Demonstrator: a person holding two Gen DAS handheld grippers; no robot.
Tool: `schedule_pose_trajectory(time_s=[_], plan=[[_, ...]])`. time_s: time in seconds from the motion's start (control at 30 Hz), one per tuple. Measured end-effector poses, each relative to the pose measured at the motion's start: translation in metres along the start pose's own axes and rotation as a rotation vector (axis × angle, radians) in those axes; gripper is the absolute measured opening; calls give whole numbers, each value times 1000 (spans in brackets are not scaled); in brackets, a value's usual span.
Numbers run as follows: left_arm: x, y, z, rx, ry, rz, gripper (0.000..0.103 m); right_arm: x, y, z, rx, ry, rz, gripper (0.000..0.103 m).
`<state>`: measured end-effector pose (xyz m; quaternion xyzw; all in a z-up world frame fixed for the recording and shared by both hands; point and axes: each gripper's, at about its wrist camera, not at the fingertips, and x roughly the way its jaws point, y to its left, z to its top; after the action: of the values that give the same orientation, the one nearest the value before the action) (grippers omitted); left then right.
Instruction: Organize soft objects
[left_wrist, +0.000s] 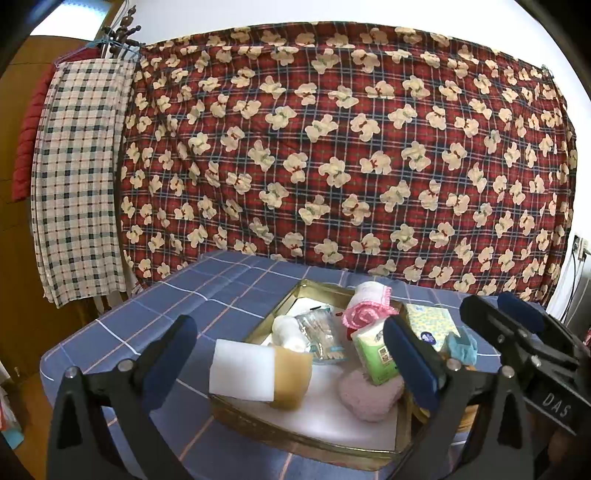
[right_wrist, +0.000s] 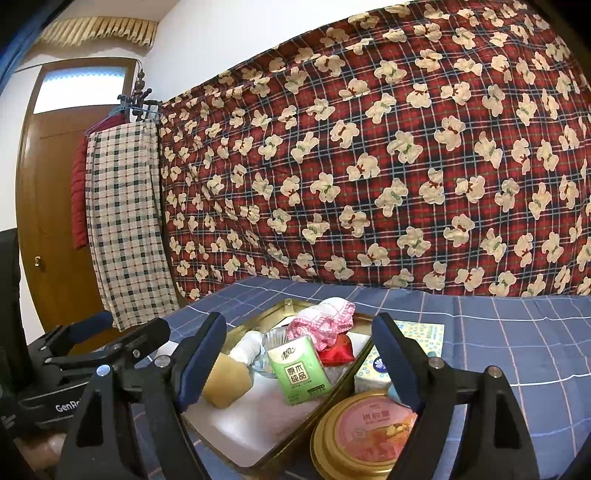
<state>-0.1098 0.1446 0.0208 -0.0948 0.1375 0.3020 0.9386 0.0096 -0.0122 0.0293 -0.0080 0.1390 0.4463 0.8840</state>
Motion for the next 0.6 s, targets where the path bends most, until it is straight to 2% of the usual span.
schedule_pose_trajectory(time_s=[0.6], plan=[[-12, -6, 2, 8, -15, -23, 102, -20, 3, 5, 2, -29, 1, 83]])
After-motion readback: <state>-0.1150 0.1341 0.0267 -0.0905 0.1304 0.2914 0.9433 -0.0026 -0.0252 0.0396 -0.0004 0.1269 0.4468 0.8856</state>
